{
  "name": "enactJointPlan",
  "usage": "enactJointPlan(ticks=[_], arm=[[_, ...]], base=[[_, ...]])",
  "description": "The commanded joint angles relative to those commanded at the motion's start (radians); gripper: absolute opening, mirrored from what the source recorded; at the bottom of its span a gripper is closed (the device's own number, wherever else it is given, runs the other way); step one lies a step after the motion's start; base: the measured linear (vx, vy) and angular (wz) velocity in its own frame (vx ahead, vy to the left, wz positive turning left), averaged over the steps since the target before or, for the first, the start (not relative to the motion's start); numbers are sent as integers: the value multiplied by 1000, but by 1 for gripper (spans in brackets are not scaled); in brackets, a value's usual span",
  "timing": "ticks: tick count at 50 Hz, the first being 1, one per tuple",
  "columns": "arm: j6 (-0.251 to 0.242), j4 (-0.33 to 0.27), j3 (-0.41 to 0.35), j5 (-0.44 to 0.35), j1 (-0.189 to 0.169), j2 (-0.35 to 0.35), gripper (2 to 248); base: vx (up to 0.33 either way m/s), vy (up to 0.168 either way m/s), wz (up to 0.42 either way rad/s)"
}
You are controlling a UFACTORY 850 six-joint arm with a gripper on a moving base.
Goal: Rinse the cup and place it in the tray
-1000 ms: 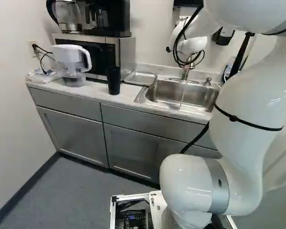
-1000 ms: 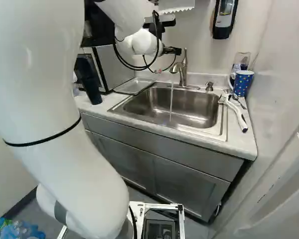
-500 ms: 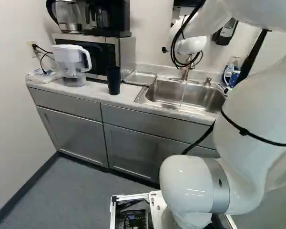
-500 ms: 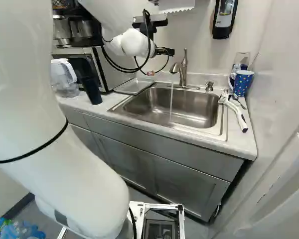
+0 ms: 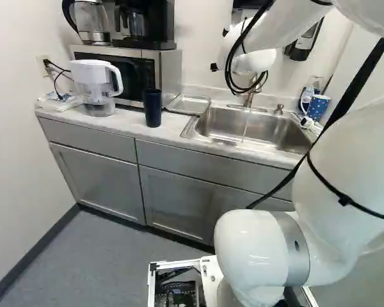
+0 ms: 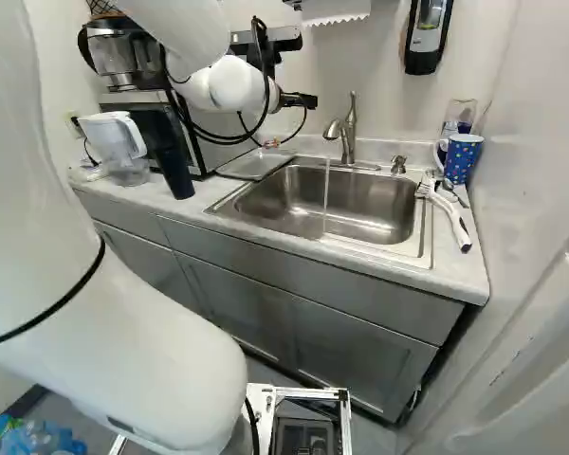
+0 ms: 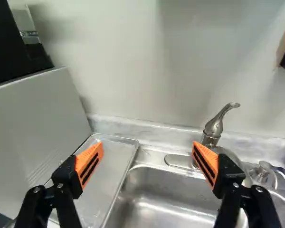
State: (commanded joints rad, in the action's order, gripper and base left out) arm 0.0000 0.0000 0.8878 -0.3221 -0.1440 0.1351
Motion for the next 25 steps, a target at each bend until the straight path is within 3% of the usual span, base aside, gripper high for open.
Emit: enactJointPlan(ticks=[25], arm=[[0,0,-41,120,13,44,247]], base=[[0,0,0]])
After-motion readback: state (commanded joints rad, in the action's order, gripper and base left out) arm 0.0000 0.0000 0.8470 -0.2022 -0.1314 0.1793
